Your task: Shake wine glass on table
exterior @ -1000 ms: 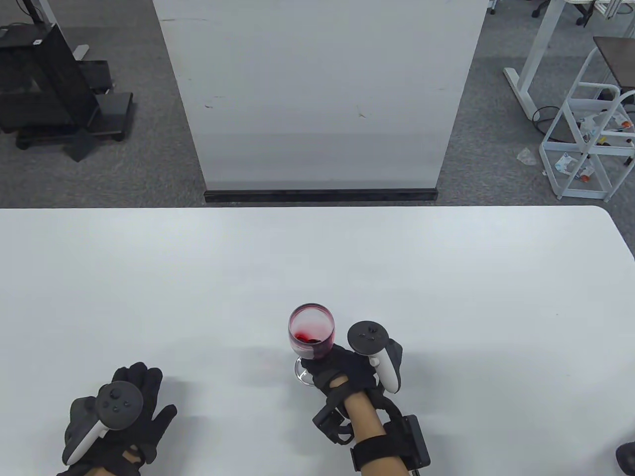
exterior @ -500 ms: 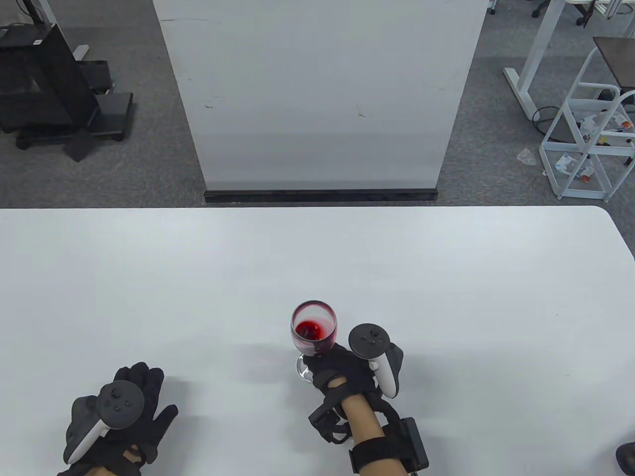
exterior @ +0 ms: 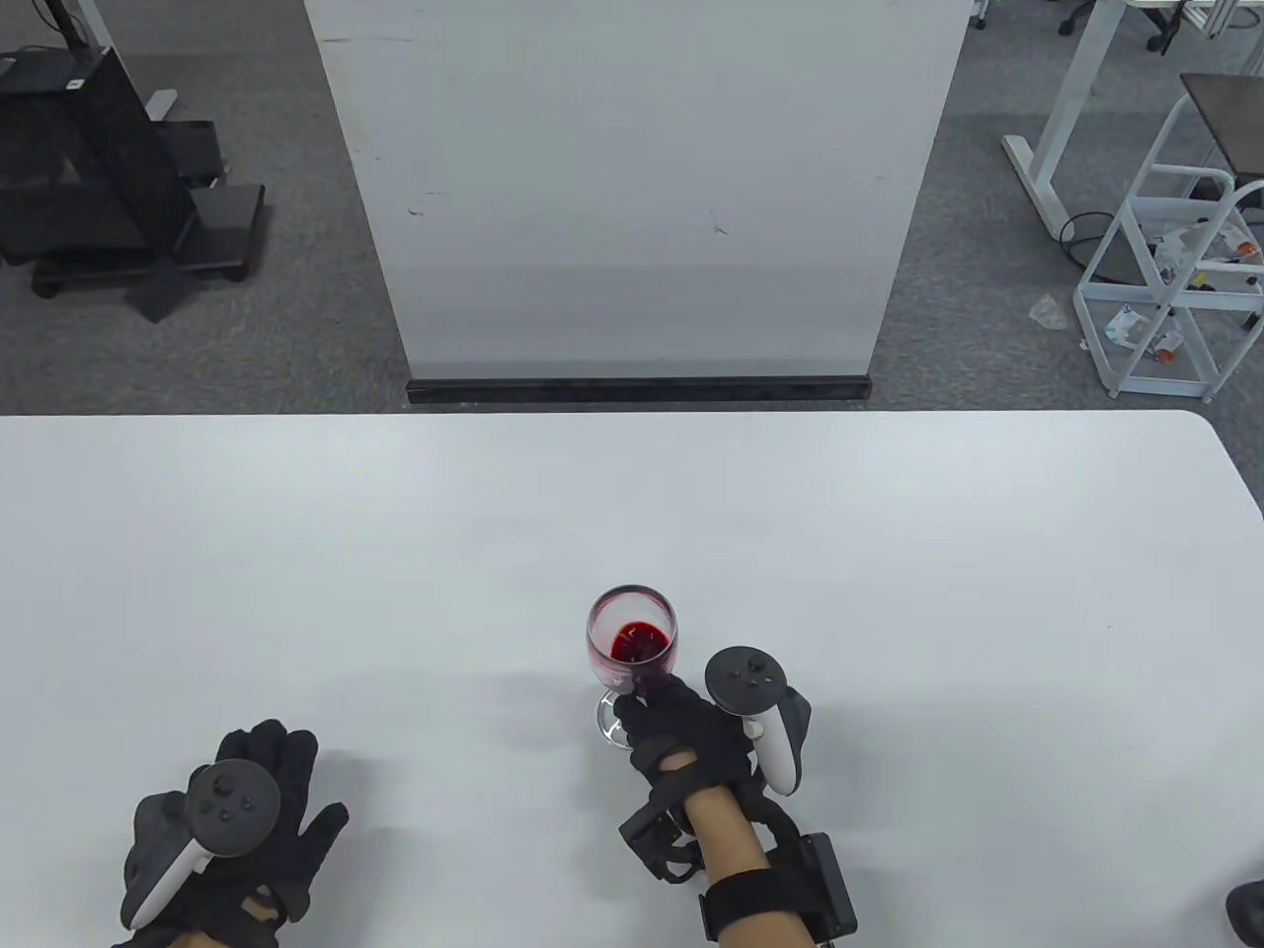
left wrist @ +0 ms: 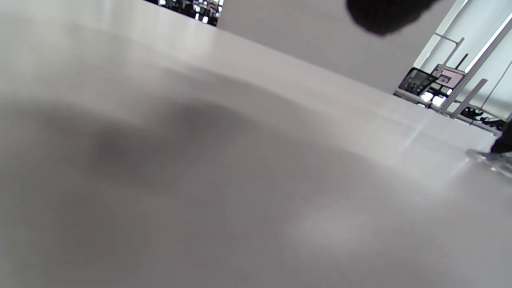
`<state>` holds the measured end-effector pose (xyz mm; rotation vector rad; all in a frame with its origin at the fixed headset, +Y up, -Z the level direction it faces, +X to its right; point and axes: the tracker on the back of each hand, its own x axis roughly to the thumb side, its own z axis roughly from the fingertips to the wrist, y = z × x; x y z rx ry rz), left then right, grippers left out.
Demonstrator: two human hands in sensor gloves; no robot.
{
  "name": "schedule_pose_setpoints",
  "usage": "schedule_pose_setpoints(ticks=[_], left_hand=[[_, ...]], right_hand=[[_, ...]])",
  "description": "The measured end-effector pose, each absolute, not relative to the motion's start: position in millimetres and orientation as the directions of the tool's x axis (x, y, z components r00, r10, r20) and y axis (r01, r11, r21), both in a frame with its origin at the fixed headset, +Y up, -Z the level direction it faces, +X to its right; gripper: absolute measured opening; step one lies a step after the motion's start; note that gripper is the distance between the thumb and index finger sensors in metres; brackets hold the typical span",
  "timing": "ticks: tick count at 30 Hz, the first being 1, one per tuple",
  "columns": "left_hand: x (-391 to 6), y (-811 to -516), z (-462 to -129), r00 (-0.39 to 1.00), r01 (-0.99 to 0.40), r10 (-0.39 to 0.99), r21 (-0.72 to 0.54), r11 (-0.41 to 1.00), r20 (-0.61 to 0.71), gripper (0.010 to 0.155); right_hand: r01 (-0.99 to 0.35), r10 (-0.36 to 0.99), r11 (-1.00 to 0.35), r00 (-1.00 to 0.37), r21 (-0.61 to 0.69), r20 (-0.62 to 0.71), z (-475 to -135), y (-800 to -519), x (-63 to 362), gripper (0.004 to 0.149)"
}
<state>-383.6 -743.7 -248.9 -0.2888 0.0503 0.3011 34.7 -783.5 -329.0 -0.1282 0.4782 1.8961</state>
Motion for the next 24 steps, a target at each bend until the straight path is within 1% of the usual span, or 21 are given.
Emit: schedule_pose_setpoints(ticks=[2,3,4,6,7,10,11,12,13,14,16,17,18,20,21,23,24], left_hand=[[-383.9,-743.7,-248.9,0.954,-0.301,0.286,-0.272,0.914,-0.095,0.076],[-383.9,-743.5,-248.6,0.953,-0.302,0.287,-0.271,0.914,-0.096,0.076],[-384.0,-742.8,-248.0,0.953,-0.303,0.287,-0.266,0.915,-0.096,0.076],[-384.0,-742.3,-247.9,0.953,-0.302,0.286,-0.263,0.916,-0.097,0.076],[-384.5,-742.0,-248.2,0.955,-0.296,0.280,-0.258,0.920,-0.100,0.076],[-386.3,-741.3,-247.6,0.952,-0.304,0.285,-0.250,0.919,-0.108,0.076],[-387.1,-740.8,-246.9,0.952,-0.305,0.286,-0.245,0.920,-0.112,0.076],[-387.2,-740.8,-246.7,0.951,-0.307,0.288,-0.244,0.920,-0.112,0.076],[-387.1,-740.7,-246.6,0.951,-0.306,0.287,-0.243,0.920,-0.112,0.076],[-386.4,-741.0,-246.8,0.954,-0.297,0.278,-0.244,0.923,-0.112,0.076],[-385.8,-742.6,-247.6,0.955,-0.296,0.276,-0.253,0.921,-0.110,0.076],[-386.0,-743.0,-247.6,0.955,-0.294,0.274,-0.259,0.920,-0.113,0.076],[-386.2,-743.2,-247.5,0.954,-0.297,0.277,-0.260,0.919,-0.114,0.076],[-386.7,-742.5,-246.9,0.953,-0.300,0.278,-0.254,0.920,-0.118,0.076],[-386.7,-742.5,-246.8,0.953,-0.300,0.279,-0.254,0.919,-0.118,0.076],[-386.3,-742.9,-247.0,0.953,-0.302,0.281,-0.257,0.918,-0.115,0.076],[-386.1,-743.2,-247.4,0.953,-0.302,0.281,-0.260,0.917,-0.114,0.076]], right_hand=[[-0.864,0.837,-0.335,-0.456,0.376,-0.301,-332.1,-777.9,40.5,0.053],[-0.856,0.833,-0.344,-0.467,0.385,-0.296,-332.8,-777.7,42.6,0.053],[-0.869,0.837,-0.346,-0.456,0.354,-0.302,-333.1,-779.3,45.3,0.052],[-0.909,0.862,-0.339,-0.403,0.241,-0.306,-329.8,-784.2,40.5,0.054],[-0.915,0.865,-0.333,-0.393,0.229,-0.312,-328.3,-786.5,35.7,0.055],[-0.887,0.852,-0.365,-0.441,0.282,-0.284,-328.4,-780.8,34.2,0.052],[-0.861,0.833,-0.381,-0.478,0.338,-0.280,-330.9,-779.1,38.7,0.052],[-0.860,0.832,-0.380,-0.479,0.341,-0.280,-331.7,-779.5,41.6,0.052],[-0.875,0.838,-0.373,-0.461,0.309,-0.292,-331.4,-781.6,43.3,0.052],[-0.896,0.850,-0.367,-0.432,0.250,-0.301,-329.5,-785.6,41.3,0.053],[-0.900,0.854,-0.366,-0.426,0.238,-0.299,-326.8,-787.1,34.3,0.054],[-0.885,0.846,-0.398,-0.457,0.244,-0.277,-326.9,-783.2,32.5,0.053],[-0.870,0.834,-0.422,-0.483,0.255,-0.267,-328.0,-780.0,32.8,0.052],[-0.824,0.795,-0.441,-0.543,0.356,-0.272,-331.1,-775.3,39.3,0.052],[-0.827,0.798,-0.433,-0.537,0.358,-0.274,-332.0,-775.6,42.3,0.051],[-0.876,0.838,-0.417,-0.473,0.242,-0.272,-328.9,-783.6,38.5,0.053],[-0.880,0.838,-0.420,-0.470,0.220,-0.278,-327.6,-785.3,35.1,0.054]])
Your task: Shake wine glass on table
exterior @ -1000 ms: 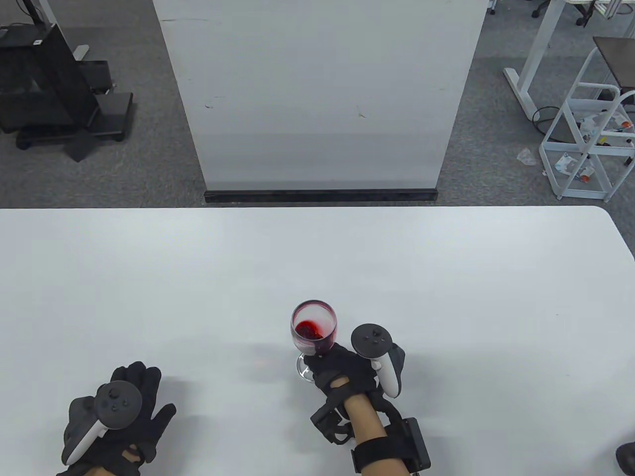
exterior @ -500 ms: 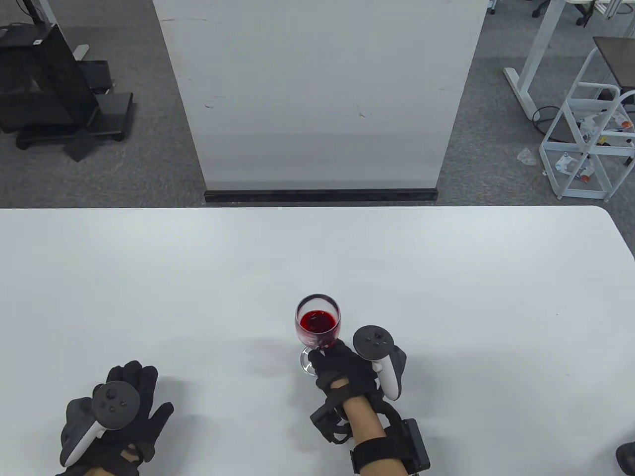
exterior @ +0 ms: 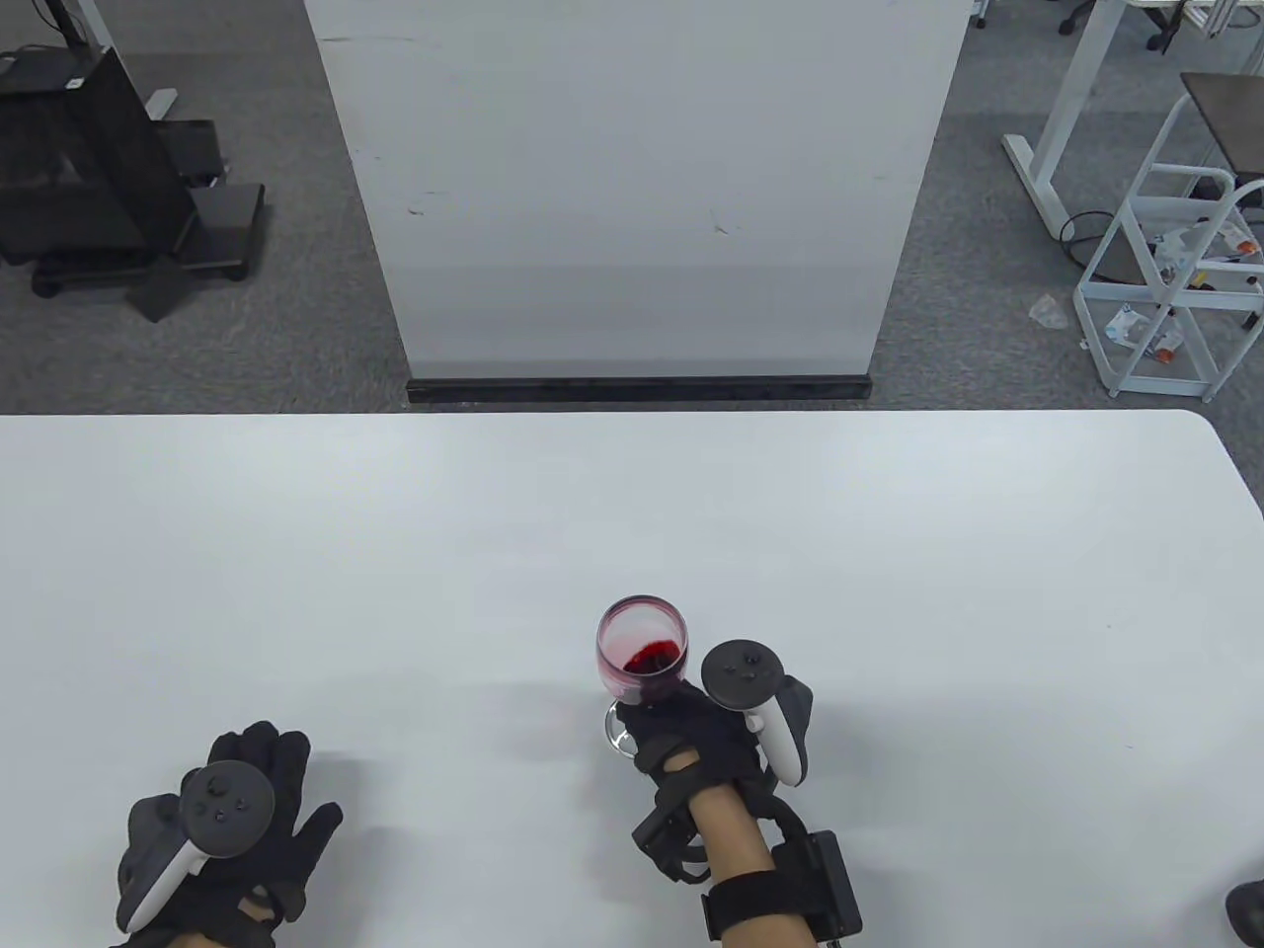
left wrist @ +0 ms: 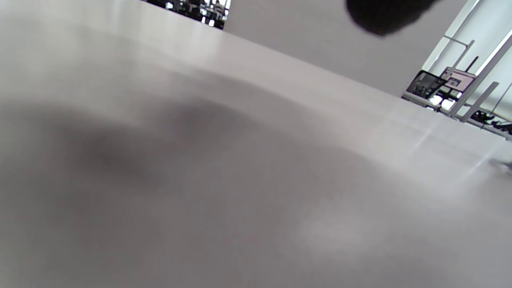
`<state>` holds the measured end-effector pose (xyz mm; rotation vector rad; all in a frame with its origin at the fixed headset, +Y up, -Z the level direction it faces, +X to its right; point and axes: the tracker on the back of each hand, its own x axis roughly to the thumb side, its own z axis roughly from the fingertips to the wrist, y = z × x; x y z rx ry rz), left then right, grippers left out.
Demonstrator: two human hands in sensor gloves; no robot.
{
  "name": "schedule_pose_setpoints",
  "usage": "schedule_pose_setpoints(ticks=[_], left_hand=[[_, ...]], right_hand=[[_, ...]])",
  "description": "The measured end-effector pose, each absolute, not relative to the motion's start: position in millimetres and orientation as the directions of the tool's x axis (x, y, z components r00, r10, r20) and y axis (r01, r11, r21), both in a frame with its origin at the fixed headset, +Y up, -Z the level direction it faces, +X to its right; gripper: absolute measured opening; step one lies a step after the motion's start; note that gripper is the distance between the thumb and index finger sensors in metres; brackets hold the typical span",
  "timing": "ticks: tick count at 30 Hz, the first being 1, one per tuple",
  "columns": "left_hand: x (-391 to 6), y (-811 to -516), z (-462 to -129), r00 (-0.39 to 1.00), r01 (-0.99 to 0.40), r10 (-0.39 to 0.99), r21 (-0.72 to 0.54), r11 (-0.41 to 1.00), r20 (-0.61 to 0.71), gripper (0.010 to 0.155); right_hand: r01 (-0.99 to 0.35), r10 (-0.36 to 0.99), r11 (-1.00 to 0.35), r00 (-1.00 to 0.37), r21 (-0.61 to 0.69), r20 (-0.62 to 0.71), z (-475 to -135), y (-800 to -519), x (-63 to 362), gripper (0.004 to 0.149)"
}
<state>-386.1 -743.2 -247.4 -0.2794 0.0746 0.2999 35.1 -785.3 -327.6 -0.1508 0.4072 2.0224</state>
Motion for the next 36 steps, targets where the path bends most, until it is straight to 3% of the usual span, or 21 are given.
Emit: schedule_pose_setpoints(ticks=[4,7,15,21,28,36], left_hand=[[-386.2,-742.8,-247.3,0.951,-0.307,0.287,-0.264,0.914,-0.113,0.076],[-385.9,-743.2,-247.3,0.951,-0.309,0.290,-0.264,0.914,-0.108,0.076],[-386.6,-742.5,-247.2,0.949,-0.316,0.298,-0.263,0.911,-0.108,0.076],[-386.4,-741.9,-247.3,0.950,-0.310,0.292,-0.259,0.915,-0.107,0.076],[-386.4,-741.9,-247.3,0.951,-0.308,0.289,-0.260,0.915,-0.109,0.076],[-386.7,-741.5,-247.0,0.951,-0.307,0.287,-0.256,0.917,-0.115,0.076]], right_hand=[[-0.840,0.811,-0.436,-0.522,0.323,-0.264,-329.9,-778.6,34.8,0.052],[-0.874,0.840,-0.391,-0.467,0.289,-0.276,-330.6,-783.1,36.8,0.053],[-0.879,0.843,-0.309,-0.430,0.364,-0.322,-330.5,-781.9,47.4,0.066],[-0.782,0.744,-0.463,-0.599,0.418,-0.296,-322.8,-754.7,80.9,0.064],[-0.646,0.632,-0.708,-0.760,0.288,-0.151,-296.1,-716.9,136.6,0.060],[-0.381,0.377,-0.919,-0.925,0.103,-0.058,-249.8,-709.5,196.5,0.060]])
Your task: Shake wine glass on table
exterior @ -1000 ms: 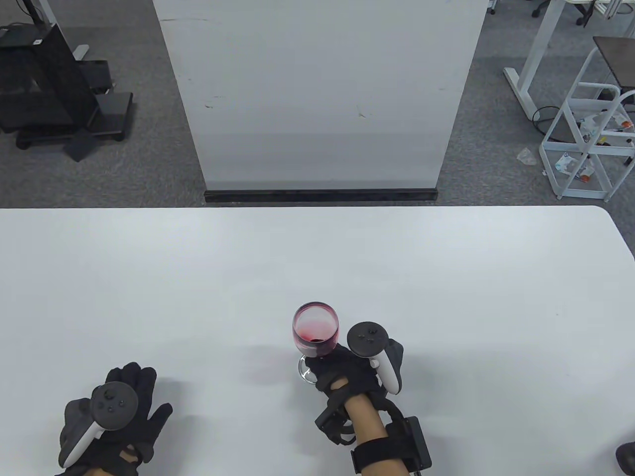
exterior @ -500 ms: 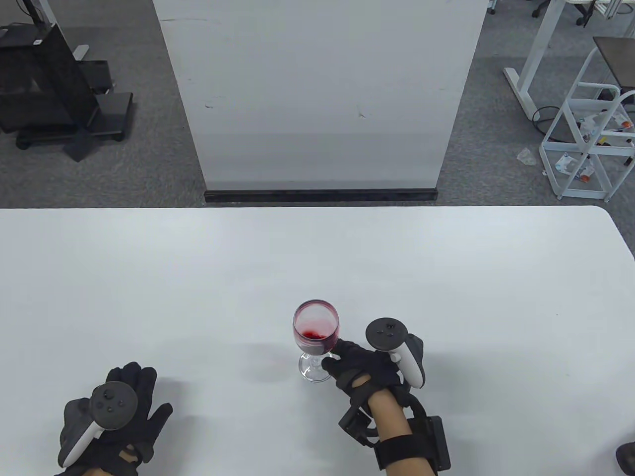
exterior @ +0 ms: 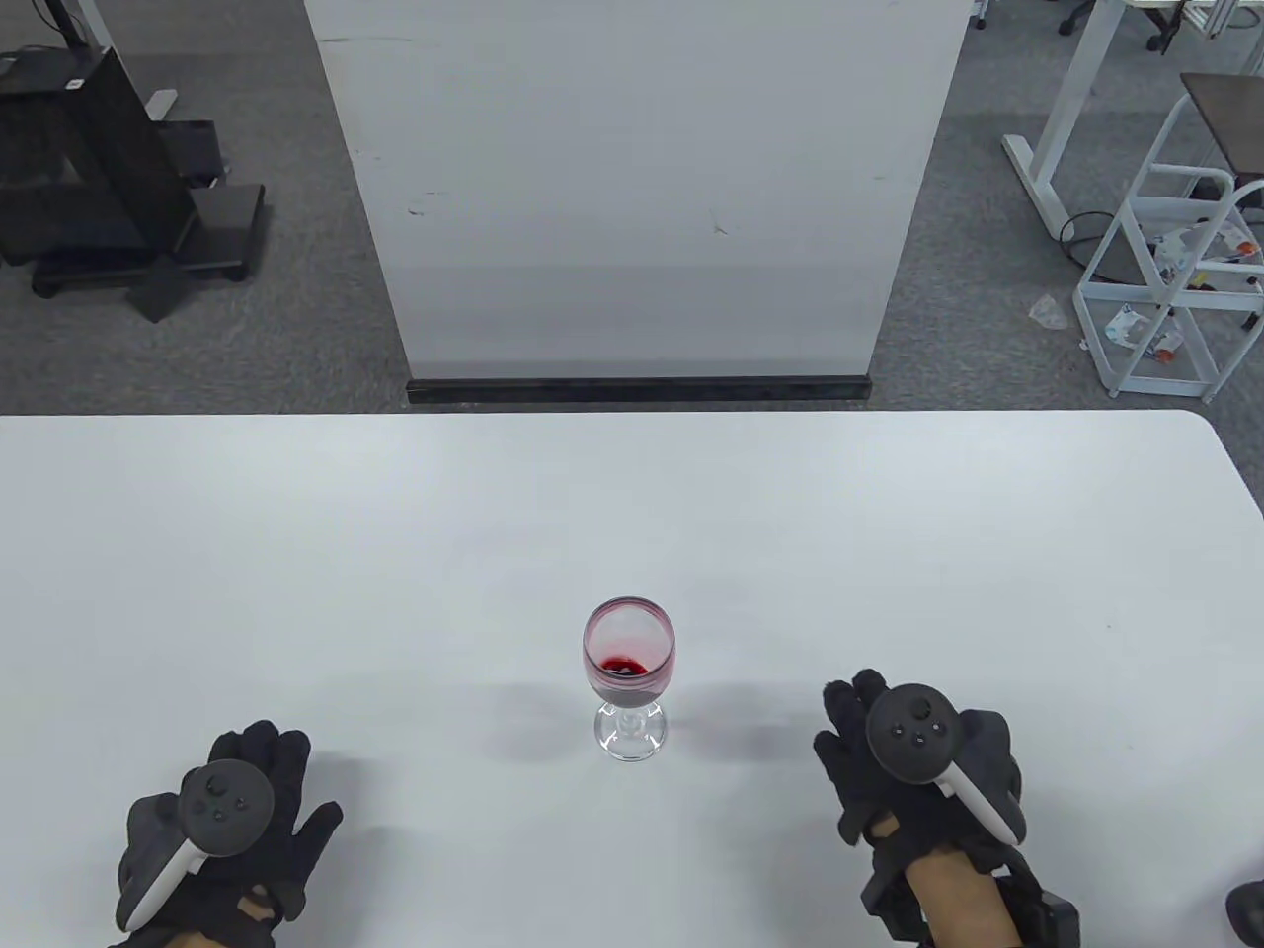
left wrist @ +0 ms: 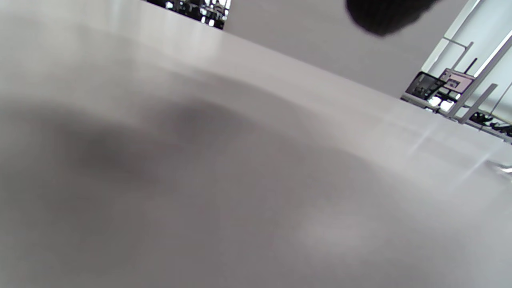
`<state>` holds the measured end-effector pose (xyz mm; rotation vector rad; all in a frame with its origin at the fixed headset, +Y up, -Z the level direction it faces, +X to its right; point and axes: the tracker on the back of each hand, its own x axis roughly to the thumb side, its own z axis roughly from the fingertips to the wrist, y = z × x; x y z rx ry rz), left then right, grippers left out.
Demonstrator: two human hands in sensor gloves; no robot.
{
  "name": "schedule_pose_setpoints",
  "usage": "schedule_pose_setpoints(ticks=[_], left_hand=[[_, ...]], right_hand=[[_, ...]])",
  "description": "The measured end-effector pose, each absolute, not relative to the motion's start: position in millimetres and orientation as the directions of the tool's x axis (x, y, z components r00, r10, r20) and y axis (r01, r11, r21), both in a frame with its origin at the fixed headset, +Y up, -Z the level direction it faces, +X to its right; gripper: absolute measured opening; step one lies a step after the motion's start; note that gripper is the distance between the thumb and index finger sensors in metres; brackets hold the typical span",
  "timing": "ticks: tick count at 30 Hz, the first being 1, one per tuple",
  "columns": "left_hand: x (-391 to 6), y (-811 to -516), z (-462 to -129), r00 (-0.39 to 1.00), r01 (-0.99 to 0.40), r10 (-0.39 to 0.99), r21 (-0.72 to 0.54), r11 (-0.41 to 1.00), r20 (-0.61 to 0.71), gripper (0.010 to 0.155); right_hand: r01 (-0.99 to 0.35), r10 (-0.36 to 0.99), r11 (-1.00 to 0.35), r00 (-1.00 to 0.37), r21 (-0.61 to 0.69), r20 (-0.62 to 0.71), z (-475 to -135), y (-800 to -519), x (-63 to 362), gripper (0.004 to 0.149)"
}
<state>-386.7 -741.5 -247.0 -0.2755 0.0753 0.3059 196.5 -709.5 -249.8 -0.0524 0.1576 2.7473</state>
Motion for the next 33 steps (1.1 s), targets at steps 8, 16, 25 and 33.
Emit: schedule_pose_setpoints(ticks=[8,16,25,33], left_hand=[[-384.7,-742.5,-247.3,0.953,-0.302,0.282,-0.264,0.916,-0.113,0.076],[-385.2,-742.2,-247.4,0.954,-0.298,0.276,-0.260,0.918,-0.117,0.076],[-385.7,-741.9,-247.8,0.953,-0.301,0.280,-0.258,0.918,-0.117,0.076],[-388.5,-741.3,-248.1,0.950,-0.308,0.281,-0.247,0.919,-0.136,0.076]], right_hand=[[-0.266,0.265,-0.964,-0.962,0.018,-0.059,-211.6,-731.4,224.4,0.061],[-0.150,0.144,-0.987,-0.983,0.054,-0.113,-204.2,-743.5,220.9,0.064],[-0.126,0.109,-0.988,-0.980,0.093,-0.169,-191.4,-747.6,217.9,0.065],[-0.106,0.083,-0.987,-0.980,0.122,-0.182,-193.6,-751.9,215.1,0.066]])
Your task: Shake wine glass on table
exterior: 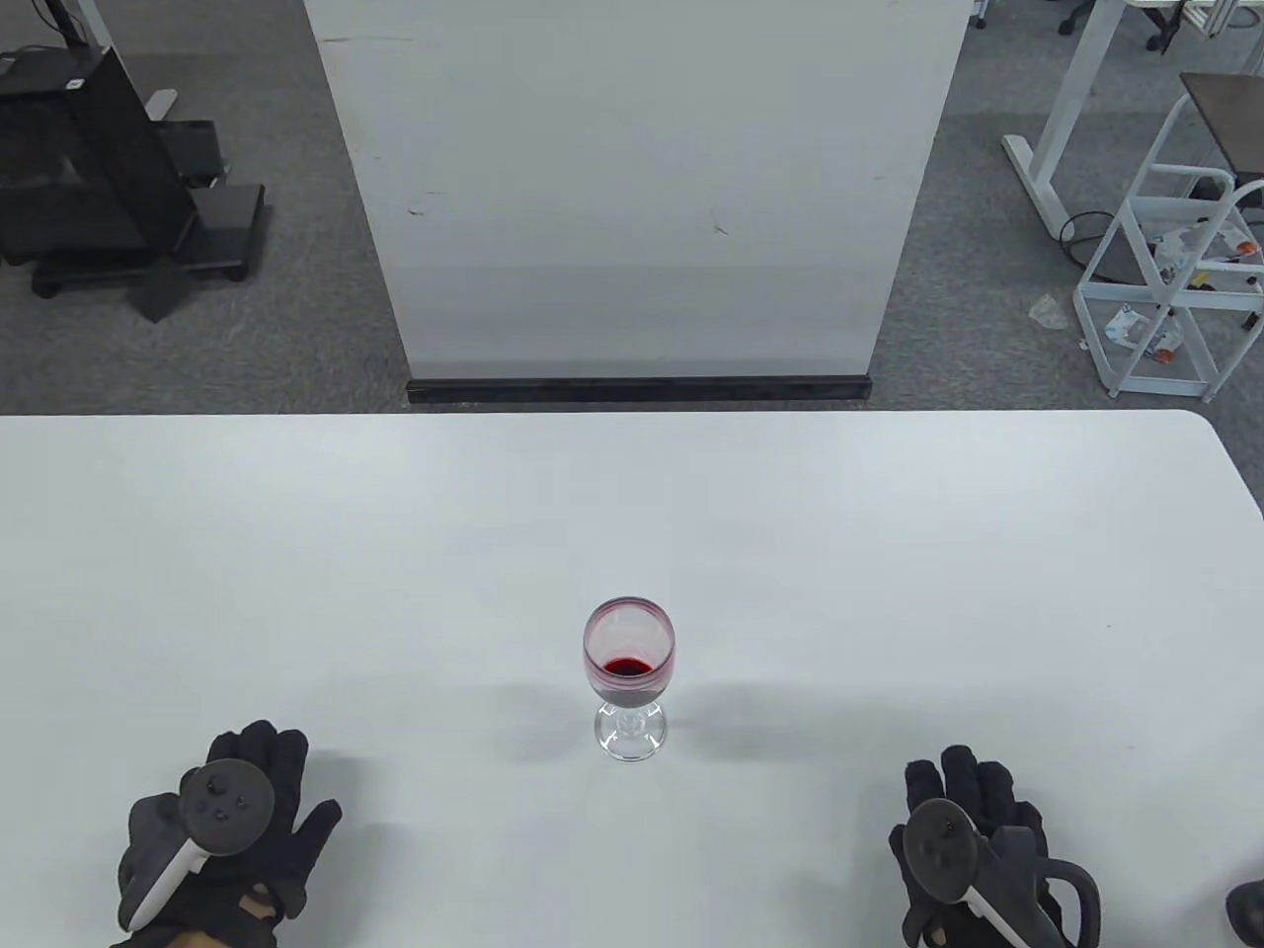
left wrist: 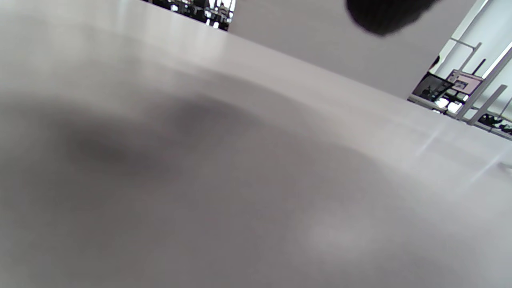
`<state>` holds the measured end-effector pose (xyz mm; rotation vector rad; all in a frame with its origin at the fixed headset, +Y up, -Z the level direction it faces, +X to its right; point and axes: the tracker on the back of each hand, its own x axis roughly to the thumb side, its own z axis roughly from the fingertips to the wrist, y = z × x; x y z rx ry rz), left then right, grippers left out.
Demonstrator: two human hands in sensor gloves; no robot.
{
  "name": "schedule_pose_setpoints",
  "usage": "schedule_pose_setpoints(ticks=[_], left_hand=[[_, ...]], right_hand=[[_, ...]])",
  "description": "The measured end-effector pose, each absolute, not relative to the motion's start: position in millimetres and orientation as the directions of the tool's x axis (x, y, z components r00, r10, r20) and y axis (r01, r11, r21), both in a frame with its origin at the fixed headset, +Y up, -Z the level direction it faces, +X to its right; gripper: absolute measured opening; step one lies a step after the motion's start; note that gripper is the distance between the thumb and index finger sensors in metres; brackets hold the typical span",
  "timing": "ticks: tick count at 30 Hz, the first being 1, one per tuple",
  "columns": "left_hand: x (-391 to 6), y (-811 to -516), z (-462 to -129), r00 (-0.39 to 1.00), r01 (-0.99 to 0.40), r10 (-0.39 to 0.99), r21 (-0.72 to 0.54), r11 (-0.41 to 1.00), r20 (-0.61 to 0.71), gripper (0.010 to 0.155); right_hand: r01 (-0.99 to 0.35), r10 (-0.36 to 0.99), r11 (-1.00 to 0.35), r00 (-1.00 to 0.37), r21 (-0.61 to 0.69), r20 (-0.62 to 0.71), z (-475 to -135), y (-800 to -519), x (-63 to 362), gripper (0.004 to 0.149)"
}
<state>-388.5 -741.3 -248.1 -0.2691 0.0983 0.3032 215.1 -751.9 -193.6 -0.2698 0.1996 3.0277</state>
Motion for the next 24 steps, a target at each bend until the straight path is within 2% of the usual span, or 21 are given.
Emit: schedule_pose_setpoints(ticks=[24], left_hand=[[-388.3,-741.2,-248.3,0.945,-0.320,0.292,-0.244,0.915,-0.146,0.076]], right_hand=[[-0.142,0.109,-0.977,-0.975,0.161,-0.196,-193.3,-751.9,216.3,0.066]])
